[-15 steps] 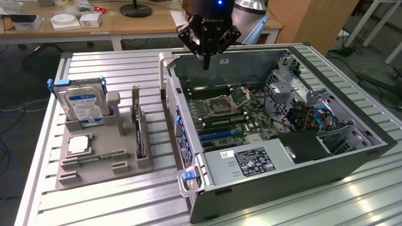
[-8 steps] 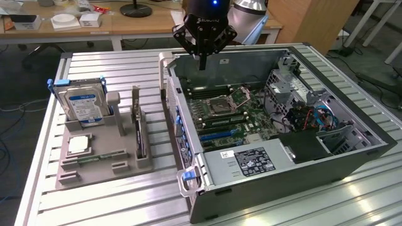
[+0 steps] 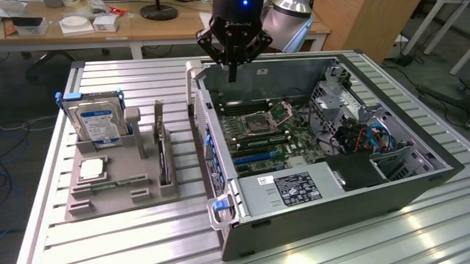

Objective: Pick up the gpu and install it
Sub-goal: 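Reach for the gpu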

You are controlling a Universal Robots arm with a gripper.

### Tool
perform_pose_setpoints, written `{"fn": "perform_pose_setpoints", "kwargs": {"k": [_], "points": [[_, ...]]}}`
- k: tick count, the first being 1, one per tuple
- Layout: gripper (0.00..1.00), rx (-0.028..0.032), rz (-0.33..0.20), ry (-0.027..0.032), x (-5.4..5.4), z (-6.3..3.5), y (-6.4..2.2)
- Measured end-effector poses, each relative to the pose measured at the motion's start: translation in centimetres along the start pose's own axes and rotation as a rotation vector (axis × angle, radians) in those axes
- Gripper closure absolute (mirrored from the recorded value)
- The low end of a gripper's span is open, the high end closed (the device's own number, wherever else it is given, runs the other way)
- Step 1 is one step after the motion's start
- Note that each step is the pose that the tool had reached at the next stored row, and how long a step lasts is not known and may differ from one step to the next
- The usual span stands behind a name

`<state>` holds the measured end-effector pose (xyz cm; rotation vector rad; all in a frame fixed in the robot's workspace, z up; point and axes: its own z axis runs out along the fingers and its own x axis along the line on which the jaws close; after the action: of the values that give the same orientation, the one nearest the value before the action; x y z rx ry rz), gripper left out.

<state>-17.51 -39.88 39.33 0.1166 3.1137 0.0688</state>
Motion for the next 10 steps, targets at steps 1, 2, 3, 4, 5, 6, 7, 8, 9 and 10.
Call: {"fn": "perform_pose_setpoints", "kwargs": {"k": [1,2,3,4,5,6,7,8,9,10], "points": [[0.9,0.0,0.0,0.0,0.1,0.0,-0.01],[0.9,0.0,0.0,0.0,0.2,-0.01,-0.02],[0.9,-0.0001,0.0,0.0,0.3,-0.01,-0.03],[0.9,0.0,0.0,0.0,0.5,-0.01,-0.03],[0.9,0.0,0.0,0.0,0.6,-0.01,-0.04],[0.9,0.0,0.0,0.0,0.7,-0.02,-0.05],[0.9,0.0,0.0,0.0,0.8,-0.02,-0.06],[0.9,0.0,0.0,0.0,0.9,-0.02,-0.07],[0.9,0.0,0.0,0.0,1.0,-0.03,-0.07],[0.9,0.0,0.0,0.0,1.1,-0.03,-0.08]]}}
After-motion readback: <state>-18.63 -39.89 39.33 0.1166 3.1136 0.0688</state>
